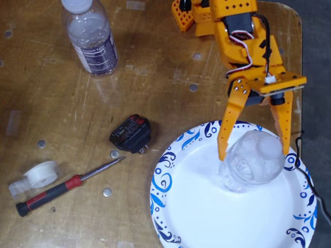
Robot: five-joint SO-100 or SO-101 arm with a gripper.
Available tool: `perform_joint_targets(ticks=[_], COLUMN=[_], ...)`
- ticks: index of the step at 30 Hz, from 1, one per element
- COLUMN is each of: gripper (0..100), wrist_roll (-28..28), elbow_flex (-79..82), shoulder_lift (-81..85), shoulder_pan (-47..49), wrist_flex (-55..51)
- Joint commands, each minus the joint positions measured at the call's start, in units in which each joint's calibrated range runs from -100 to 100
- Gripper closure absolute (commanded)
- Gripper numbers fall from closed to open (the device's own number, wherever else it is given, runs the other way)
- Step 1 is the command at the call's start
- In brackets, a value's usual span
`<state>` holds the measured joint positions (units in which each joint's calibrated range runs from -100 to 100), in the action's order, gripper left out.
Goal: Move the bottles to the plate
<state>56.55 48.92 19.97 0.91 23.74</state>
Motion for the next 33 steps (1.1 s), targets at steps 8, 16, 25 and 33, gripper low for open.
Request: perform_joint_targets(ticks=[8,16,25,33], gripper=[64,64,64,64], wrist_roll=[1.35,1.3,0.26,-4.54], elbow_flex=[-1.89,-1.62,-5.05,-5.77], shoulder_lift=[1.37,9.21,34.25,48.92], shoulder_pan=[1.84,0.76,-11.53,-34.39], wrist_flex=[4.19,3.32,-30.88,-48.2])
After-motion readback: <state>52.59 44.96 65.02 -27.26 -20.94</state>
